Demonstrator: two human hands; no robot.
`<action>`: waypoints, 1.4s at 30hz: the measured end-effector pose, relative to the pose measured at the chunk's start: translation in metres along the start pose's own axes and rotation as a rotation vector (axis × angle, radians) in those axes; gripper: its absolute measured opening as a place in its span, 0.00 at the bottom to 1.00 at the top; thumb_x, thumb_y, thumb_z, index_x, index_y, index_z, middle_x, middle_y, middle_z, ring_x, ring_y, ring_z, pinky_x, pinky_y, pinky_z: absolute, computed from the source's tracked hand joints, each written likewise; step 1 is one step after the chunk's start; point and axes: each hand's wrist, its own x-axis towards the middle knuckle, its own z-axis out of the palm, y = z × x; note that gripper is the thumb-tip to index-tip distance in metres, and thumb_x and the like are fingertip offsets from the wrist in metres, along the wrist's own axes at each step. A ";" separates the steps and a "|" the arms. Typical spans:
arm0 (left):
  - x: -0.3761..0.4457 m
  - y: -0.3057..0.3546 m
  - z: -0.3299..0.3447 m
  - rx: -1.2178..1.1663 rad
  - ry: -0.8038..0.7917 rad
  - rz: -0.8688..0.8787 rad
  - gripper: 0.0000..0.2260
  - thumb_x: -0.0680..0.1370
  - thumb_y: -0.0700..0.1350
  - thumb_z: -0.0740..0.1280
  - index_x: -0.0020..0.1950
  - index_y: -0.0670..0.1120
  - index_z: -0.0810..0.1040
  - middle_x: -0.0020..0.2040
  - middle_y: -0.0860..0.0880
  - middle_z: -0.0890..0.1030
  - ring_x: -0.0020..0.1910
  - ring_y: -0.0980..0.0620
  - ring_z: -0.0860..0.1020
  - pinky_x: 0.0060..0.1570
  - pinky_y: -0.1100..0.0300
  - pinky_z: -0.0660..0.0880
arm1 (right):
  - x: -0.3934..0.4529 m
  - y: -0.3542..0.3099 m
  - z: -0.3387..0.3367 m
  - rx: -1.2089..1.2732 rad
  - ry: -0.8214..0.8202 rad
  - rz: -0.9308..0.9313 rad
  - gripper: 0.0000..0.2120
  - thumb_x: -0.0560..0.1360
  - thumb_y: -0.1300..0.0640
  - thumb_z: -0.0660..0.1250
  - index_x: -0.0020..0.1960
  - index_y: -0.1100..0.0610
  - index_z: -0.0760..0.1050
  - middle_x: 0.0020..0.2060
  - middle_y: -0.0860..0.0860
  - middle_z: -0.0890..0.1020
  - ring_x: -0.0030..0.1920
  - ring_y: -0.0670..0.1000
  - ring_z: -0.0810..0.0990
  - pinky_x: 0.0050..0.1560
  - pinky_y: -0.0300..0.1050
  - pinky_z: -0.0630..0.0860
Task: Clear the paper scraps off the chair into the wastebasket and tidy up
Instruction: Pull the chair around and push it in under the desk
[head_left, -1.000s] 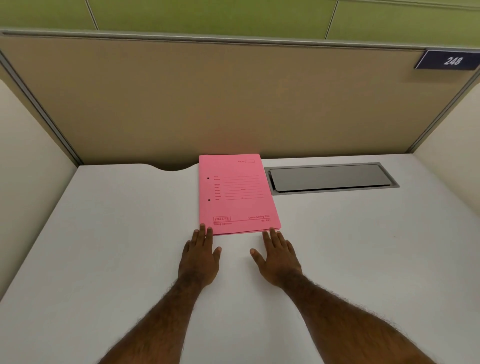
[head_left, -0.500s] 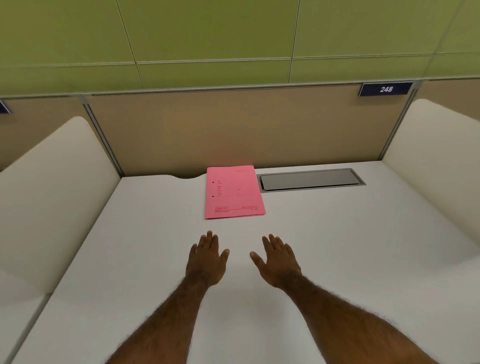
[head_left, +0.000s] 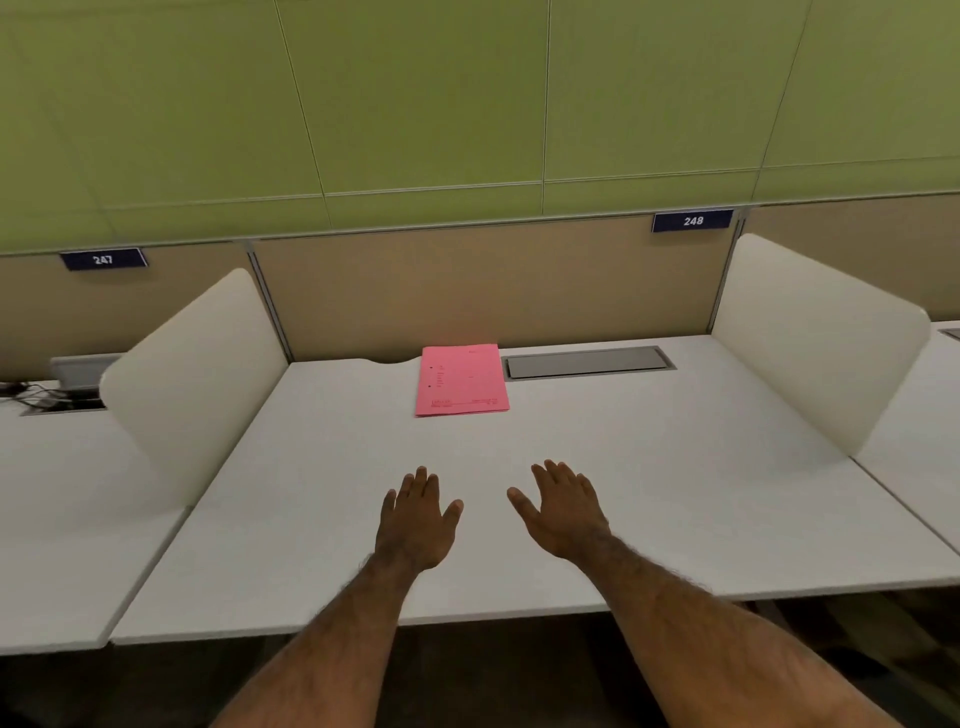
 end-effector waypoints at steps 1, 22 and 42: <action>-0.009 0.003 -0.001 0.001 0.003 -0.002 0.30 0.82 0.60 0.47 0.79 0.45 0.49 0.80 0.45 0.46 0.79 0.46 0.45 0.77 0.47 0.44 | -0.008 -0.001 -0.003 0.003 0.000 0.001 0.37 0.79 0.33 0.44 0.79 0.55 0.53 0.79 0.54 0.54 0.79 0.54 0.49 0.77 0.55 0.45; -0.162 0.013 -0.035 -0.001 0.169 0.028 0.30 0.82 0.61 0.48 0.79 0.46 0.51 0.80 0.46 0.49 0.79 0.46 0.47 0.76 0.48 0.46 | -0.150 -0.031 -0.010 -0.027 0.044 -0.034 0.35 0.78 0.32 0.43 0.79 0.51 0.54 0.79 0.51 0.56 0.79 0.53 0.50 0.77 0.53 0.44; -0.341 0.085 -0.029 -0.045 0.207 0.136 0.31 0.81 0.62 0.48 0.79 0.46 0.49 0.80 0.46 0.47 0.79 0.46 0.46 0.75 0.49 0.43 | -0.369 0.003 -0.086 -0.035 0.169 -0.006 0.33 0.79 0.33 0.45 0.78 0.50 0.54 0.79 0.50 0.55 0.79 0.52 0.49 0.78 0.54 0.43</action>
